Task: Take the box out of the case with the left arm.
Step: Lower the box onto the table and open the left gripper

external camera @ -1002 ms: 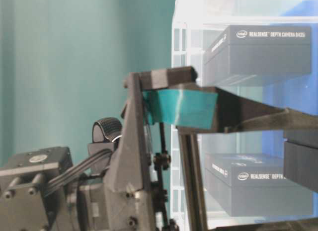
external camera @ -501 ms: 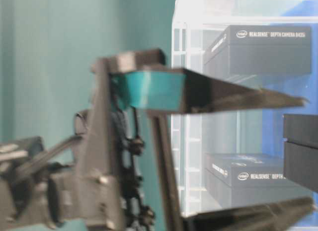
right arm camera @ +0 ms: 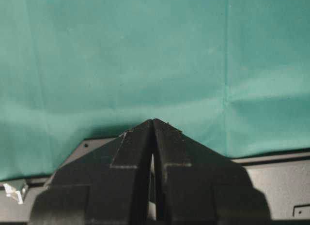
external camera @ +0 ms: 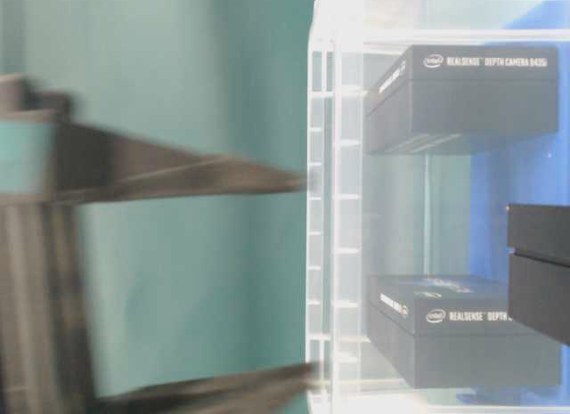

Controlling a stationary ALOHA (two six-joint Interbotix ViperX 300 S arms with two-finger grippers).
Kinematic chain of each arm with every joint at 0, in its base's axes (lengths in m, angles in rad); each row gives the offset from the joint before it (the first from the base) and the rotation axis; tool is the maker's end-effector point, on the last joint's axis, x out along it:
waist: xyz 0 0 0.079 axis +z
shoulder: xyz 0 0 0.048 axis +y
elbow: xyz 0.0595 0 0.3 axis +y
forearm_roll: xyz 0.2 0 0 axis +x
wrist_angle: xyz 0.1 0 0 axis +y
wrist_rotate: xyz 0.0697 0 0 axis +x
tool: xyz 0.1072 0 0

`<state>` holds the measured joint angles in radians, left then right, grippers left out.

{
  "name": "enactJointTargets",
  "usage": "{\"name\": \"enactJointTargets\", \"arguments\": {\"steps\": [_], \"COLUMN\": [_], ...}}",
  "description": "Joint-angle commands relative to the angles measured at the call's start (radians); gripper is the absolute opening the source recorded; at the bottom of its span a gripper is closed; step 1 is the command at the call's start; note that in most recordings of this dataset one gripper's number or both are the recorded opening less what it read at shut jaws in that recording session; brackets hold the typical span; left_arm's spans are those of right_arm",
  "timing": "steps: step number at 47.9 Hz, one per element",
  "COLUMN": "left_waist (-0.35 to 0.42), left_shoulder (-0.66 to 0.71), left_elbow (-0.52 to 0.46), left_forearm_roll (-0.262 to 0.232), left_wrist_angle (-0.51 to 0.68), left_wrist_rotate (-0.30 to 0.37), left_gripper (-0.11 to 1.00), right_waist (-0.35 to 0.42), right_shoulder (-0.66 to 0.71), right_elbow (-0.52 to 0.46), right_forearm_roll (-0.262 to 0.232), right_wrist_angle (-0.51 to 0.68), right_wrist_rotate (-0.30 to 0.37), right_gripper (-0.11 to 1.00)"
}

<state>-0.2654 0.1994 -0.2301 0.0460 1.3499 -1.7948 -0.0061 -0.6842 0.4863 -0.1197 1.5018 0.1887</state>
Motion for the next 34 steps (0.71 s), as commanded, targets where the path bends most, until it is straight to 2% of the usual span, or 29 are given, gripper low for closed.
{"name": "enactJointTargets", "arguments": {"steps": [1, 23, 34], "left_waist": [-0.002, -0.006, -0.051], "left_shoulder": [-0.057, -0.067, -0.114], "left_elbow": [-0.06, -0.066, 0.012], "left_forearm_roll": [0.009, 0.012, 0.008], "left_wrist_angle": [0.035, 0.061, 0.086], "left_wrist_rotate": [-0.002, -0.003, -0.009], "left_gripper": [0.98, 0.98, 0.98], "right_waist": [-0.002, 0.0, 0.0], "right_shoulder": [-0.003, -0.003, -0.006], "right_elbow": [-0.009, -0.008, -0.008], "right_forearm_roll": [0.0, 0.0, 0.0], "right_wrist_angle": [-0.002, -0.002, 0.0], "right_wrist_rotate": [0.0, 0.0, 0.0], "right_gripper": [0.01, 0.01, 0.01]}}
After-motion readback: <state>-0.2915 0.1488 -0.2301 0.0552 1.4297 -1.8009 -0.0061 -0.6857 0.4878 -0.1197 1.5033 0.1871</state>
